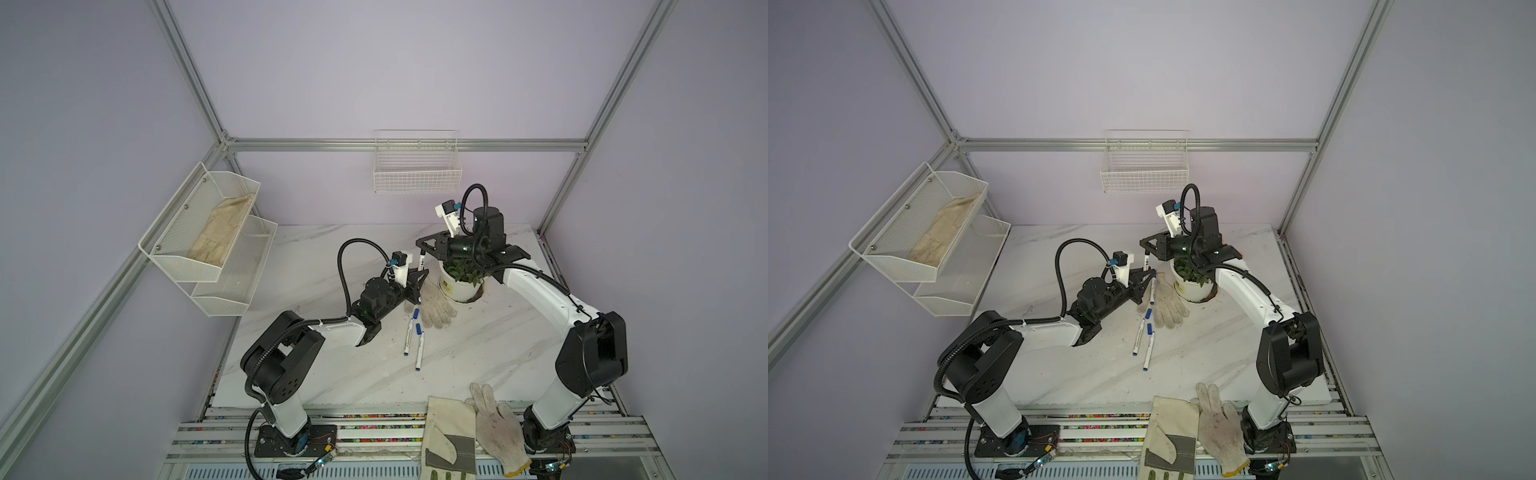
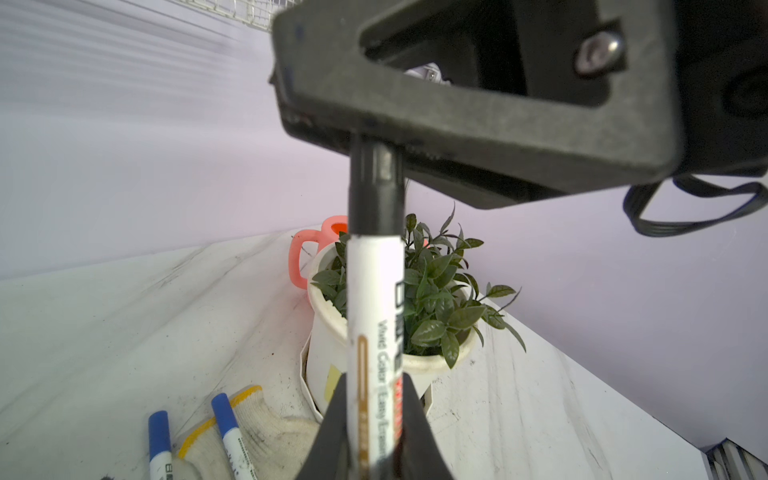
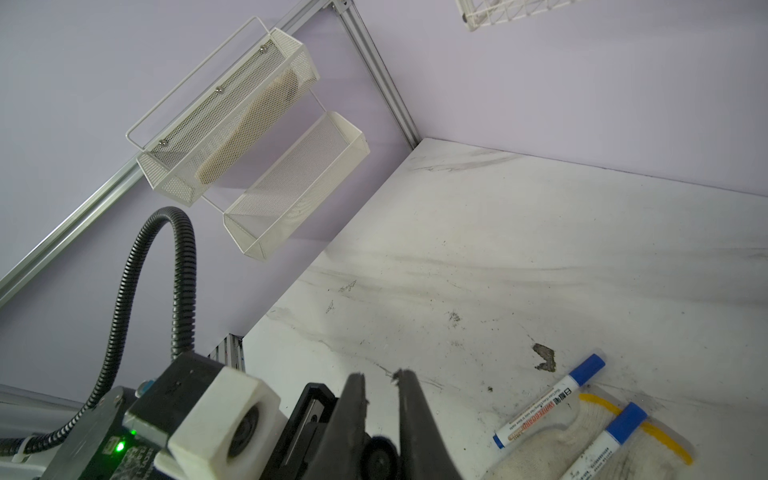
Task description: Insert the pens into the pen caps
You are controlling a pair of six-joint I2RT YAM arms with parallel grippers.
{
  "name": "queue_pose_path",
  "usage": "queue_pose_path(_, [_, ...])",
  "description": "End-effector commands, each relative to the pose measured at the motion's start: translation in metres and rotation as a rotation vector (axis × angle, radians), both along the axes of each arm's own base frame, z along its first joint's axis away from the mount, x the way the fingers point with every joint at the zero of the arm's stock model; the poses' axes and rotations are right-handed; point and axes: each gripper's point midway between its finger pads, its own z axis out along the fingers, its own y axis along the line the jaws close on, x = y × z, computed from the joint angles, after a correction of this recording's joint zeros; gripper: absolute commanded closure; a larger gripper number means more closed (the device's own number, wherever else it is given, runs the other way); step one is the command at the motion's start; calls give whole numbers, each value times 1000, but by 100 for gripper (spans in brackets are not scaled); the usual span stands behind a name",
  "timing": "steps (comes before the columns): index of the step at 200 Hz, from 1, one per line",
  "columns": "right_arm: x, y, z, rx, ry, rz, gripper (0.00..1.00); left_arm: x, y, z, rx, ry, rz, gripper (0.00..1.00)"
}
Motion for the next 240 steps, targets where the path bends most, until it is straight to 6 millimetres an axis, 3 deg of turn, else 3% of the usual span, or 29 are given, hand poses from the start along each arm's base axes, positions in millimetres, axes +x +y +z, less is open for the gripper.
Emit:
queue_pose_path(1, [-21,1,-71,-103,234,70,92,7,20,98,-174,-247,36,100])
queue_pose_path(25, [-25,-1,-91,-133,292,71,98,18,50,133,-328,-288,40,100])
queue_pose_path(50, [-30,-1,-102,-149,331,98,100,17,79,170,-492,-342,-77,100])
queue_pose_path(91, [-40,-1,-108,-182,341,138,100,9,93,207,-579,-370,-317,100])
queue_pose_path(108, [-46,1,-118,-251,325,134,100,4,91,213,-538,-433,-304,100])
queue_pose_path(137, [-59,9,-137,-395,285,147,100,15,88,214,-455,-455,-160,100])
queue_pose_path(186, [-70,19,-147,-503,225,178,100,21,66,211,-207,-521,87,100])
queue_pose_path(240, [-59,16,-163,-594,217,115,100,28,89,227,-272,-540,247,100])
